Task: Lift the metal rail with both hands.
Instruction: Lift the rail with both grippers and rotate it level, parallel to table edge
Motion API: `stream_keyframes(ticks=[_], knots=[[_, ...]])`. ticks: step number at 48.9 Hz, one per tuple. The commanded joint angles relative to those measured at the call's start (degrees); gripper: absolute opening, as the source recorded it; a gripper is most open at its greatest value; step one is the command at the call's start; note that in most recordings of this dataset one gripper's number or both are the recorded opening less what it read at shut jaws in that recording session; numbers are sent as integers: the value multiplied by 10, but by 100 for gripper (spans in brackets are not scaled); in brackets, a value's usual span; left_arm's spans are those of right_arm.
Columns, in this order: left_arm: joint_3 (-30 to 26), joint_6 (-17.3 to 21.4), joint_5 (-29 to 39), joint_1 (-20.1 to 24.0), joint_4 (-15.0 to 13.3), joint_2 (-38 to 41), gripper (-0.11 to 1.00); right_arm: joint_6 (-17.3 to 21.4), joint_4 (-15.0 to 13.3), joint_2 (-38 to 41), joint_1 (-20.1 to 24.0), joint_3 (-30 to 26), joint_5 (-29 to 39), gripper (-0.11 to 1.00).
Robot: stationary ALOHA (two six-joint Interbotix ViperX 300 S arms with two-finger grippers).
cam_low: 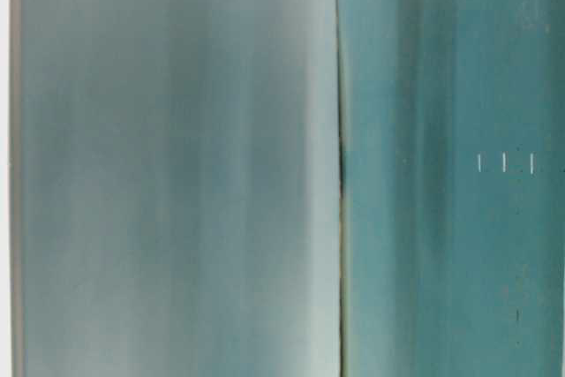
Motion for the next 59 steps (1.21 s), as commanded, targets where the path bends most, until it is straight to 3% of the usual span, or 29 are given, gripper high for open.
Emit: stream_keyframes(ticks=[1, 17, 26, 46, 59], knots=[[-37, -11, 7, 18, 5, -11, 33, 12, -1, -16, 10, -28, 8, 40], [-149, -11, 91, 13, 5, 20, 33, 13, -5, -10, 10, -65, 20, 40], [-182, -10, 92, 11, 5, 34, 33, 15, -5, -2, 10, -102, 39, 40], [-171, -11, 91, 11, 5, 38, 33, 11, -5, -4, 9, -80, 38, 40], [-86, -18, 62, 5, 5, 40, 33, 6, -6, -7, 9, -16, 11, 40]])
